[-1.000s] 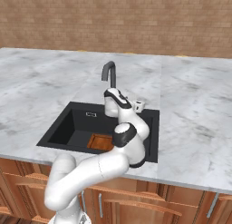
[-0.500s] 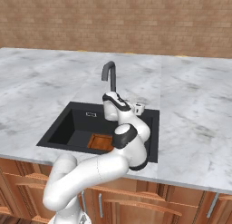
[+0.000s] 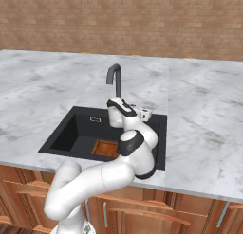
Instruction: Turn on the sink faucet with hot water and rinse the cutting board for ten seconds, then turn off the faucet. Push the cutting board to reach the water if necessary.
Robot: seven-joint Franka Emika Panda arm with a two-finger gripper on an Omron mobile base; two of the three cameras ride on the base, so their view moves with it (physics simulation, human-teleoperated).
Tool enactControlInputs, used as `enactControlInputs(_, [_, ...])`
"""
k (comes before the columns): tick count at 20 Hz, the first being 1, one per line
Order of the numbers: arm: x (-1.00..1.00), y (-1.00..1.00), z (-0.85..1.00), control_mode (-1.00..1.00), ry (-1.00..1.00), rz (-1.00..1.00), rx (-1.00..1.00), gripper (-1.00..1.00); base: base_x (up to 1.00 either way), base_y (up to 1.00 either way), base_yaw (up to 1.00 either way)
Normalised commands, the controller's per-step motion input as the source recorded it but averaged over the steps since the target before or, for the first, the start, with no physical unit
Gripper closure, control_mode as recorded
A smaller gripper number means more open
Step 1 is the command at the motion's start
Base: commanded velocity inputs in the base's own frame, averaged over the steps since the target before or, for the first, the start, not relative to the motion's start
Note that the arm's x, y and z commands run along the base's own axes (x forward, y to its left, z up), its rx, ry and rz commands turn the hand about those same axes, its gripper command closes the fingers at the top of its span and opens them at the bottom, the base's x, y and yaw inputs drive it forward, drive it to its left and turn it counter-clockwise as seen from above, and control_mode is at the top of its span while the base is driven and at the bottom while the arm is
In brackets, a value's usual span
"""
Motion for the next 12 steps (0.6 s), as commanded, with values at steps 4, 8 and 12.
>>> enactControlInputs(4, [-0.03,-0.18,0.00,-1.00,0.00,0.00,0.00,-1.00,0.00,0.00,0.00])
enactControlInputs(8, [0.00,-0.06,0.00,-1.00,0.00,0.00,0.00,-1.00,0.00,0.00,0.00])
enactControlInputs(12, [0.00,0.03,0.00,-1.00,0.00,0.00,0.00,-1.00,0.00,0.00,0.00])
